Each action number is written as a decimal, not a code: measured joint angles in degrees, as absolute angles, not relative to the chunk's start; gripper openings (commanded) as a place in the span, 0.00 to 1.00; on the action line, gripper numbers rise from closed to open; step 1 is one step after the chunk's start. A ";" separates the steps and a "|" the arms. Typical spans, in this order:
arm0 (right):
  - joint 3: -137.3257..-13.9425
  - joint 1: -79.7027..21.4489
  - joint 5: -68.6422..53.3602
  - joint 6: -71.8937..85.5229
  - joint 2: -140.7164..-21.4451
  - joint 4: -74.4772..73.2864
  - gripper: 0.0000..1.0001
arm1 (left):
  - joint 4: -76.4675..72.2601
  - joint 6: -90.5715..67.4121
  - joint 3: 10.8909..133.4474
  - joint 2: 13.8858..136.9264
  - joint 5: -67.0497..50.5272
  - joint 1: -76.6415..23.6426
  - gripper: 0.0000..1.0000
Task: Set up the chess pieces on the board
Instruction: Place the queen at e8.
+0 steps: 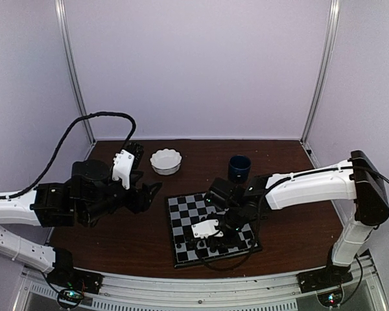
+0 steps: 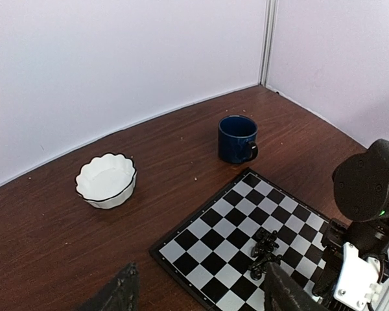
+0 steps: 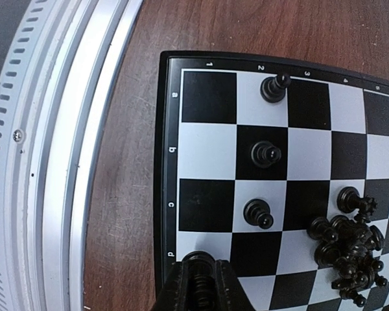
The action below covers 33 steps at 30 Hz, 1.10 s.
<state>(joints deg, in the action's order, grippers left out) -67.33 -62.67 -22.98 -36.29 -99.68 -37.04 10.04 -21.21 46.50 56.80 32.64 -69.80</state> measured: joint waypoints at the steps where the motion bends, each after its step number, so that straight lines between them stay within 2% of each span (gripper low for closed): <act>1: -67.33 -62.74 -22.85 -36.32 -100.14 -36.84 0.10 | 10.20 -21.28 46.50 56.84 32.64 -69.80 0.65; 14: -67.22 -63.40 -21.93 -37.08 -101.62 -35.94 0.14 | 10.83 -21.37 46.50 57.78 33.01 -69.80 0.65; 24: -67.22 -63.42 -21.65 -37.15 -101.71 -35.75 0.32 | 10.83 -21.37 46.50 58.52 33.26 -69.80 0.65; 30: -68.14 -63.33 -21.85 -36.07 -101.21 -38.59 0.36 | 11.42 -21.37 46.54 59.40 33.54 -69.78 0.68; 33: -70.59 -61.67 -23.57 -35.62 -98.10 -42.61 0.37 | 14.09 -22.02 47.81 60.99 33.71 -69.52 0.65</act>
<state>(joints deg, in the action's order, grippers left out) -70.59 -61.67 -23.57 -35.62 -98.10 -42.61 14.09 -22.02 47.81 60.99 33.71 -69.52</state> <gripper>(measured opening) 0.360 0.675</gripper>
